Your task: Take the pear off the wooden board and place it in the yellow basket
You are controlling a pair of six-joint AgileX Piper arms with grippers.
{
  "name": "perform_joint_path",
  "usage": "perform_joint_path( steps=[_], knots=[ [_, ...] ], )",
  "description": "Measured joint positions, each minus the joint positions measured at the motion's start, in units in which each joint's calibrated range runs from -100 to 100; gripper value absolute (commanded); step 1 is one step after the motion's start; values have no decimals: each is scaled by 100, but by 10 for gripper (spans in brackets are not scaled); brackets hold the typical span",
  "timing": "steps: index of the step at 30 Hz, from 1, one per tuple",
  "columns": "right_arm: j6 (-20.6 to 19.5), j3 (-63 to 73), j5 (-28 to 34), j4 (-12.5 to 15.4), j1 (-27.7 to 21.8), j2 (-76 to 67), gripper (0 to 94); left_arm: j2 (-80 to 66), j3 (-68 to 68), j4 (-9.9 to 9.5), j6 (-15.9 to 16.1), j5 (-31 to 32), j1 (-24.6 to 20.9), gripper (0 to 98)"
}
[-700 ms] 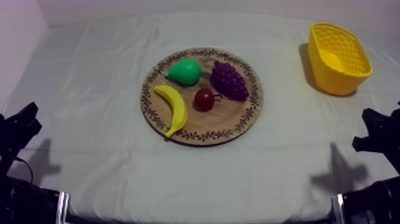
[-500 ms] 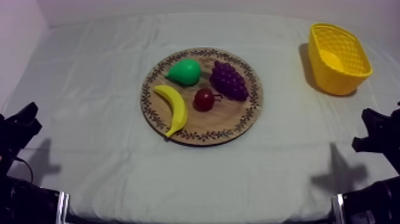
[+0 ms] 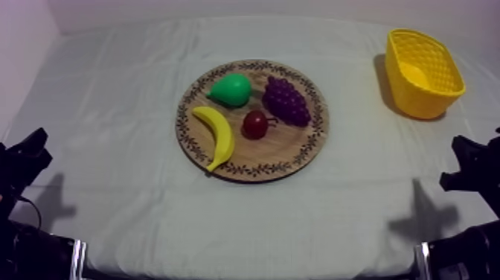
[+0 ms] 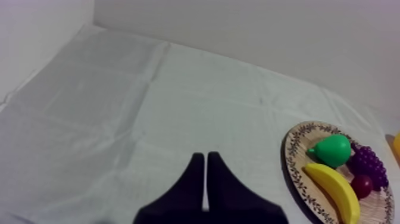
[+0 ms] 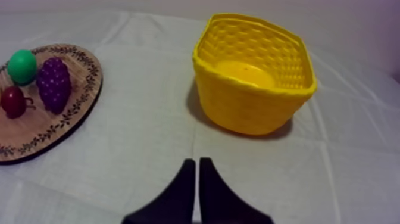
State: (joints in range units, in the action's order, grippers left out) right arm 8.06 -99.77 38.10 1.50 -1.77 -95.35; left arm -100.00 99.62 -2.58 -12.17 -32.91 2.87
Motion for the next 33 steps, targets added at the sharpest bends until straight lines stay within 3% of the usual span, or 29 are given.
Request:
perform_joint_path(
  steps=[12, 24, 33],
  knots=[
    [363, 1203, 234, 422, -108, 1071, 5, 0, 0, 0, 0, 0, 0, 1],
    [614, 4011, 1241, 820, -42, 3184, 6, 0, 0, 0, 0, 0, 0, 1],
    [775, 6196, 2453, 1229, -212, 4738, 7, 0, 0, 0, 0, 0, 0, 1]
  ],
)
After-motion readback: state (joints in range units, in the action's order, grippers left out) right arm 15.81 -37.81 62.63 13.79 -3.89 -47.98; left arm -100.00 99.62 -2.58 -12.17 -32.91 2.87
